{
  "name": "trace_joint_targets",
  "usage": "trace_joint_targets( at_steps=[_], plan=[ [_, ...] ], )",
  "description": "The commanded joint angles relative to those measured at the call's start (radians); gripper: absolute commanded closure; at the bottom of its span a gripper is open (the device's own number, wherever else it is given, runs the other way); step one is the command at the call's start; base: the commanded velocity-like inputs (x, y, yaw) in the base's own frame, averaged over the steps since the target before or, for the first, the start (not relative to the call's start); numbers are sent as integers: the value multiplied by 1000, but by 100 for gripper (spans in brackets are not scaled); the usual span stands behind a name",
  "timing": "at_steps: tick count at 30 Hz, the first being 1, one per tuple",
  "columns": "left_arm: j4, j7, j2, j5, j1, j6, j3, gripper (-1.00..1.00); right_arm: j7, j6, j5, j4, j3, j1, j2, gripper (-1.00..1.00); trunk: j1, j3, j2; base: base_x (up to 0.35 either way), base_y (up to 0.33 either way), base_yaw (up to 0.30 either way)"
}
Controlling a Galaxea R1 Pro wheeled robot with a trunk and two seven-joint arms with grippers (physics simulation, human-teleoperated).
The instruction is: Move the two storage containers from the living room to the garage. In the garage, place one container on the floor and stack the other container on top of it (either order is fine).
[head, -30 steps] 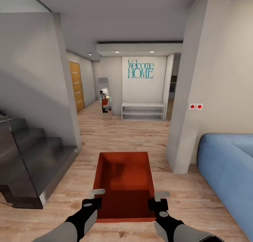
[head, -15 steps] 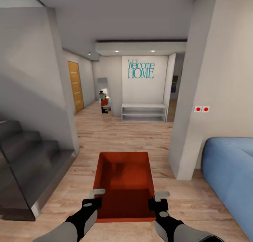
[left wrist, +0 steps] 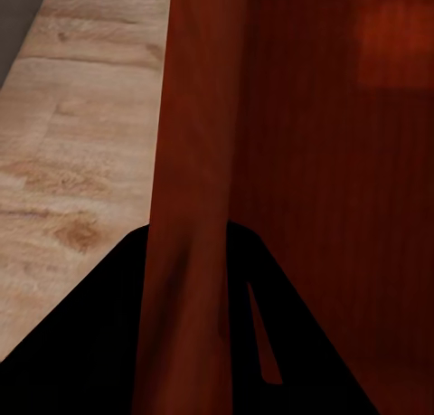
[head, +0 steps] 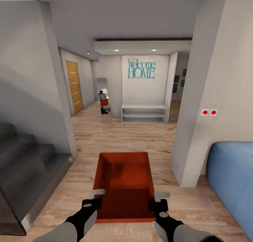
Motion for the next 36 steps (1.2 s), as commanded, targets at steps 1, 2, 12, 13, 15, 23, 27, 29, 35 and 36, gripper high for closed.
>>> trace_joint_targets(
  at_steps=[1,2,12,13,15,23,27,29,35,36],
  plan=[
    [2,7,42,25,0,2,-9,100,2,-4,6,-4,-50,-2,-4,100,1,-1,-1,322,0,0],
    [2,7,42,25,0,2,-9,100,2,-4,6,-4,-50,-2,-4,100,1,-1,-1,322,0,0],
    [-2,8,41,26,0,2,-9,100,2,-4,16,-4,-48,-2,-1,100,1,-1,-1,322,0,0],
    [-3,8,41,32,0,2,-9,100,1,-4,17,-4,-48,-2,0,100,1,-1,-1,322,0,0],
    [-5,7,41,60,0,2,-9,100,-4,-4,18,-4,-48,-2,0,100,1,-1,-1,322,0,0],
    [0,7,42,107,0,2,-11,100,-6,-4,14,-4,-48,-2,-1,100,1,-1,-1,322,0,0],
    [1,6,42,109,0,2,-11,100,-6,-4,13,-4,-48,-2,-1,100,1,-1,-1,322,0,0],
    [0,5,42,109,0,2,-12,100,-6,-4,10,-4,-49,-2,-2,100,1,-1,-1,322,0,0],
    [2,6,42,109,0,2,-13,100,-6,-4,7,-4,-49,-2,-2,100,1,-1,-1,322,0,0],
    [0,6,42,109,0,2,-13,100,-6,-4,7,-4,-48,-2,-2,100,1,-1,-1,322,0,0]
  ],
)
